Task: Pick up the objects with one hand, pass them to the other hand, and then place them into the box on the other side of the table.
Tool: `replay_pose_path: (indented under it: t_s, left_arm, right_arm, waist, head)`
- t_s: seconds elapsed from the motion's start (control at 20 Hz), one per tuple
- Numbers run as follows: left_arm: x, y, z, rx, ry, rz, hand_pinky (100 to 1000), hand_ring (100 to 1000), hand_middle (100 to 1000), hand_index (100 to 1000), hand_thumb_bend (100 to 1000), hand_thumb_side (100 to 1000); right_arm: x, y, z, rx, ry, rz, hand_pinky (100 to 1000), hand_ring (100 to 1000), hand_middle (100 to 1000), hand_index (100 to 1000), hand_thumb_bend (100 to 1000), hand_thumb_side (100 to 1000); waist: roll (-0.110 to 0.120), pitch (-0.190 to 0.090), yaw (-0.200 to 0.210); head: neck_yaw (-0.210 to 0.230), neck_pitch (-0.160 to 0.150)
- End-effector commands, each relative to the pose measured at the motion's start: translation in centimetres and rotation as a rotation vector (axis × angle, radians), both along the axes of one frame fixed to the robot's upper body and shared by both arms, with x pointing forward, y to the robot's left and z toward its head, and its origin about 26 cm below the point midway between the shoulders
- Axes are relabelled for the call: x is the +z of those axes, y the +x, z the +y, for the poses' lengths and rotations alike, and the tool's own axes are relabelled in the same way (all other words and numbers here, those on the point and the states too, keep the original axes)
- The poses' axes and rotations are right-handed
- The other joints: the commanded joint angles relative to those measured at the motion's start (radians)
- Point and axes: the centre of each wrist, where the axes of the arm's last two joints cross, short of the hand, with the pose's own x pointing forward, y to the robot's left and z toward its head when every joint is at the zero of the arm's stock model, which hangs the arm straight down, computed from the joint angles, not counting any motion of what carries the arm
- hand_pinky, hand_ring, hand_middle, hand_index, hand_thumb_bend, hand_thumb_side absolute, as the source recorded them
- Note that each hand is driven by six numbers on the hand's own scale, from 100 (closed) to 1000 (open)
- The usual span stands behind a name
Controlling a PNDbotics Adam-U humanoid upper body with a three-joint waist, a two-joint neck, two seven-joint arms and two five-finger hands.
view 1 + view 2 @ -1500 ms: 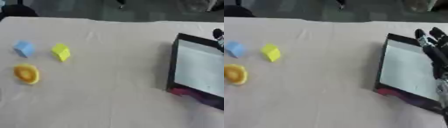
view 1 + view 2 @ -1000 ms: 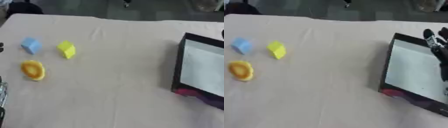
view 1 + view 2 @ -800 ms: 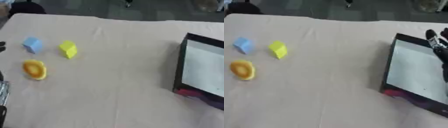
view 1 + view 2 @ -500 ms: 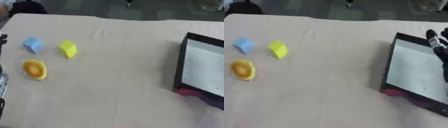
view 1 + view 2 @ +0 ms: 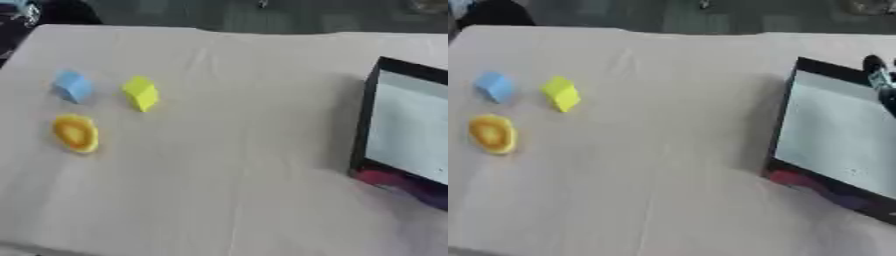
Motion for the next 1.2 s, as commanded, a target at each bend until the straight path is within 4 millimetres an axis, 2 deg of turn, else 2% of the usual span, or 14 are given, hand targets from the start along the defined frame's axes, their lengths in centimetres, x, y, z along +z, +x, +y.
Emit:
replay_pose_path:
  t_s: [0.05, 0.1, 0.2, 0.35, 0.6, 0.85, 1.0, 1.2]
  left_arm:
    - [1.5, 0.8, 1.5, 0.053, 0.096, 0.114, 831, 779, 762, 833, 500, 445]
    - [1.5, 1.3, 1.5, 0.053, 0.114, 0.158, 833, 781, 763, 833, 507, 441]
    - [1.6, 2.1, 1.4, 0.057, 0.168, 0.221, 842, 798, 766, 828, 588, 394]
    - [1.3, 3.5, 0.8, 0.056, 0.251, 0.314, 847, 810, 771, 827, 628, 388]
    - [0.7, 5.2, 0.0, 0.015, 0.332, 0.442, 865, 833, 787, 836, 685, 423]
    - [0.6, 5.9, -0.7, -0.049, 0.352, 0.513, 874, 842, 787, 834, 733, 469]
    - [0.4, 6.1, -0.8, -0.061, 0.357, 0.546, 884, 850, 792, 830, 711, 420]
    - [-0.4, 6.3, -0.5, -0.049, 0.349, 0.588, 896, 858, 797, 826, 657, 291]
  right_arm:
    - [1.0, -0.1, -0.3, 0.004, -0.044, -0.023, 940, 1000, 958, 955, 395, 427]
    - [1.0, -0.1, -0.3, 0.006, -0.045, -0.022, 940, 1000, 957, 955, 395, 427]
    - [1.0, -0.1, -0.2, 0.008, -0.046, -0.021, 940, 1000, 956, 954, 395, 426]
    - [1.0, -0.1, -0.2, 0.013, -0.048, -0.017, 940, 1000, 955, 954, 395, 427]
    - [1.0, -0.1, -0.1, 0.018, -0.049, -0.015, 940, 1000, 954, 954, 393, 428]
    - [0.9, 0.0, 0.0, 0.022, -0.047, -0.010, 940, 1000, 952, 953, 391, 430]
    - [0.9, 0.0, 0.1, 0.027, -0.045, -0.009, 940, 1000, 951, 953, 390, 430]
    - [0.9, 0.0, 0.2, 0.029, -0.042, -0.011, 939, 1000, 949, 953, 389, 431]
  waist:
    - [0.013, -0.038, -0.002]
    - [0.013, -0.039, -0.003]
    - [0.014, -0.040, -0.004]
    - [0.016, -0.042, -0.006]
    - [0.017, -0.044, -0.009]
    - [0.017, -0.043, -0.012]
    - [0.017, -0.042, -0.012]
    - [0.013, -0.038, -0.013]
  head:
    - [0.004, 0.007]
    - [0.005, 0.008]
    - [0.007, 0.009]
    - [0.013, 0.013]
    - [0.017, 0.009]
    - [0.018, 0.000]
    - [0.018, -0.004]
    - [0.017, -0.010]
